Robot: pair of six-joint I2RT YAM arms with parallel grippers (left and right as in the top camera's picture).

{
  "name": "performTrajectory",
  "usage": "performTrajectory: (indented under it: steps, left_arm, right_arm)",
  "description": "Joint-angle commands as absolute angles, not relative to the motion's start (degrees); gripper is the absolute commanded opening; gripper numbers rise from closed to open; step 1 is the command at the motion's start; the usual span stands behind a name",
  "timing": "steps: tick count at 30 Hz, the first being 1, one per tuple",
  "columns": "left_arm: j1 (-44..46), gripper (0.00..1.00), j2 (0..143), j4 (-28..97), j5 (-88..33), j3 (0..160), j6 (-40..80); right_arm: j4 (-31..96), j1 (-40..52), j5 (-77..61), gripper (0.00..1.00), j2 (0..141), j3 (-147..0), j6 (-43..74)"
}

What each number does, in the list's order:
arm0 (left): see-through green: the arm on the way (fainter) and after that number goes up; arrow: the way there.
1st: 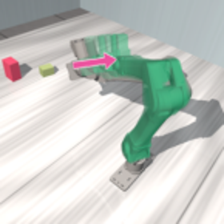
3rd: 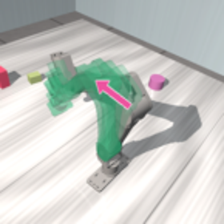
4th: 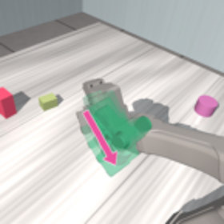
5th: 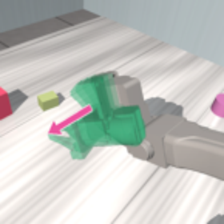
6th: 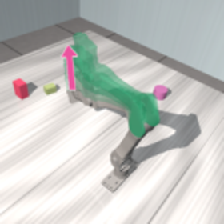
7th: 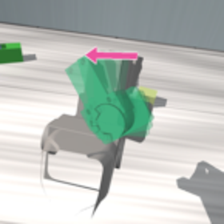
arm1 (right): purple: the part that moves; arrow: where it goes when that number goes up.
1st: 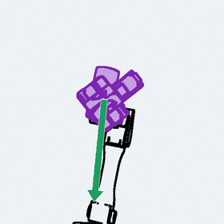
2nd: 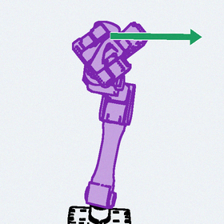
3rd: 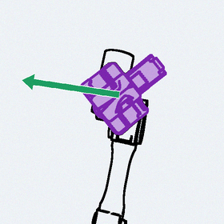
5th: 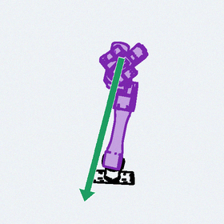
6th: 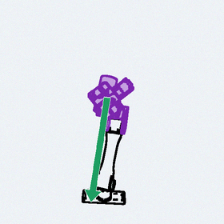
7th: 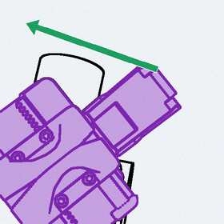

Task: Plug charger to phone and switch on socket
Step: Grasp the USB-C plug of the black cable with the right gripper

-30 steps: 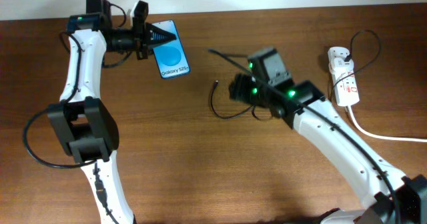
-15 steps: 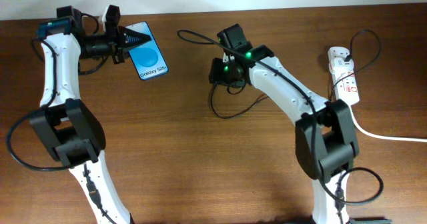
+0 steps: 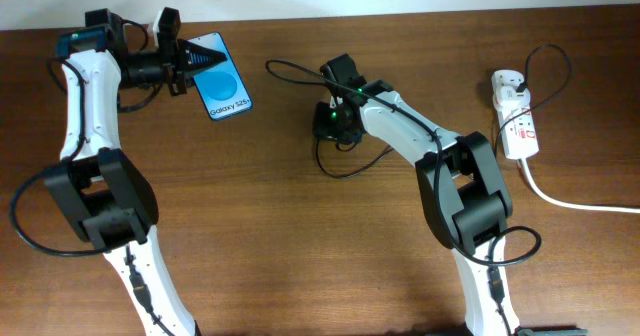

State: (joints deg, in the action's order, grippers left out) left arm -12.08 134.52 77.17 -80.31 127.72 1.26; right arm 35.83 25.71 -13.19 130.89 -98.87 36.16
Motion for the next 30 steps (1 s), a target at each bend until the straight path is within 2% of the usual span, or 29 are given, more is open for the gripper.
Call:
performTrajectory:
  steps: [1,8,11,13,17,19,24,30]
  left_arm:
    - [-12.2,0.00,134.1,77.3,-82.1,128.3,0.4]
    - [-11.7,0.00,134.1,77.3,-82.1,128.3,0.4]
    - [-11.8,0.00,134.1,77.3,-82.1,128.3,0.4]
    - [-11.8,0.00,134.1,77.3,-82.1,128.3,0.4]
    - [-11.8,0.00,134.1,77.7,-82.1,128.3,0.4]
    - [-11.7,0.00,134.1,78.4,-82.1,128.3,0.4]
    - [-11.4,0.00,134.1,78.8,-82.3,128.3,0.4]
    - [-7.9,0.00,134.1,78.1,-84.0,128.3,-1.4]
  right_arm:
    - [34.8,26.5,-12.8,0.31,131.8,-99.6,36.5]
    - [37.2,26.7,-12.5,0.25,134.6,-99.5,36.5]
    - [38.3,26.6,-14.5,0.04,134.7,-99.6,36.4]
    - [37.4,25.5,-19.1,0.04,134.0,-99.7,32.2]
    - [37.2,20.9,-38.9,0.04,125.2,-99.7,10.1]
    - [39.5,19.1,-44.6,0.04,119.5,-99.7,4.6]
    - [47.5,18.8,-47.4,0.04,109.0,-99.7,1.7]
    - [53.0,23.5,-50.6,0.04,108.7,-99.5,2.5]
